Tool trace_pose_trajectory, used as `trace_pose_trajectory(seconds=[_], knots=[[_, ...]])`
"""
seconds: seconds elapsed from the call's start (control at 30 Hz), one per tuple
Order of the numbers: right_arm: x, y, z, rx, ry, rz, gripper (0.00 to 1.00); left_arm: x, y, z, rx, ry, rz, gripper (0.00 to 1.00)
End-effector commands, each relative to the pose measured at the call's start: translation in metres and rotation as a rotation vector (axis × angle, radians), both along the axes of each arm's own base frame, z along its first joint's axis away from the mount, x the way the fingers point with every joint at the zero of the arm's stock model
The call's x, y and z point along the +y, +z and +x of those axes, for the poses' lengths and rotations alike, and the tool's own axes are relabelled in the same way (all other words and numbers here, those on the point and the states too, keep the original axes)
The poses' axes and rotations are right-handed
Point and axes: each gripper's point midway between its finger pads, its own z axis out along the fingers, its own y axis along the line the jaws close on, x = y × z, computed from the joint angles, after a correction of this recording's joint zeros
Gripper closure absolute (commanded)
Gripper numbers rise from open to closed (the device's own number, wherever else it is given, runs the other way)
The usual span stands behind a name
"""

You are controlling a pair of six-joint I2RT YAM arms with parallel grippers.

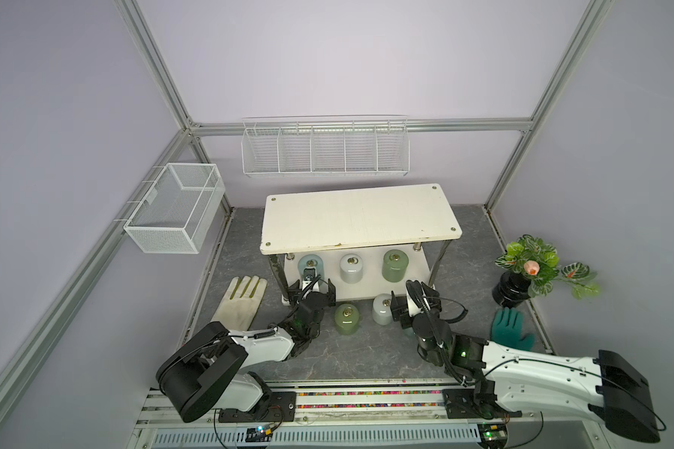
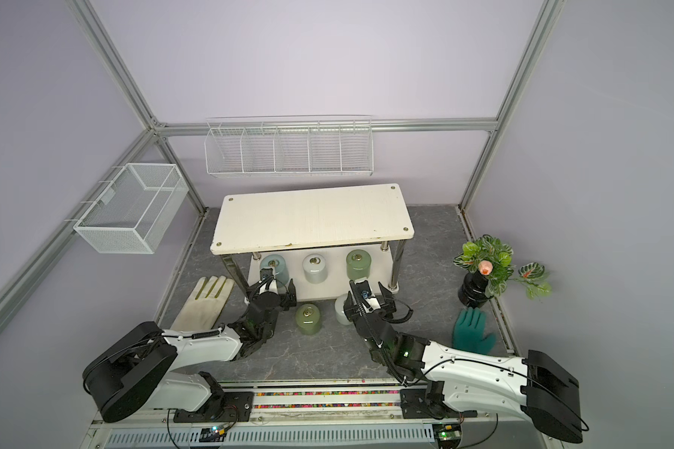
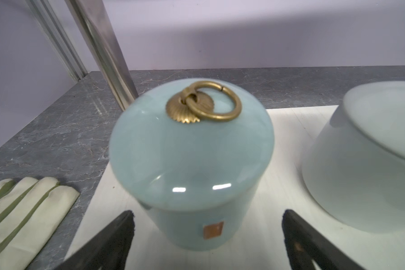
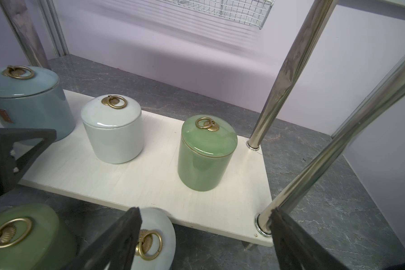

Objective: Remove the tea canisters from the shelf
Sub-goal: Pick up the tea canister from the shelf.

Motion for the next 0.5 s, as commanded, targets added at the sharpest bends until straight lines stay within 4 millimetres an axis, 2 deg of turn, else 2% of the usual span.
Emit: trace_pose_trajectory(seconds=[0.0,0.3,0.47], knots=[[0.0,0.005,-0.001,-0.017,0.009,0.028,0.11,-0.007,0.006,0.013,-0.019,-0.009,-0.019,0.0],[-0.003,0.005,0.0,-0.022,0.005,0.02,0.11,-0.012,0.005,0.036,-0.032,0.022,-0.022,0.0],[-0.001,0.002,0.003,-0.017,0.005,0.011,0.11,-0.006,0.007,0.047,-0.037,0.05,-0.03,0.0]])
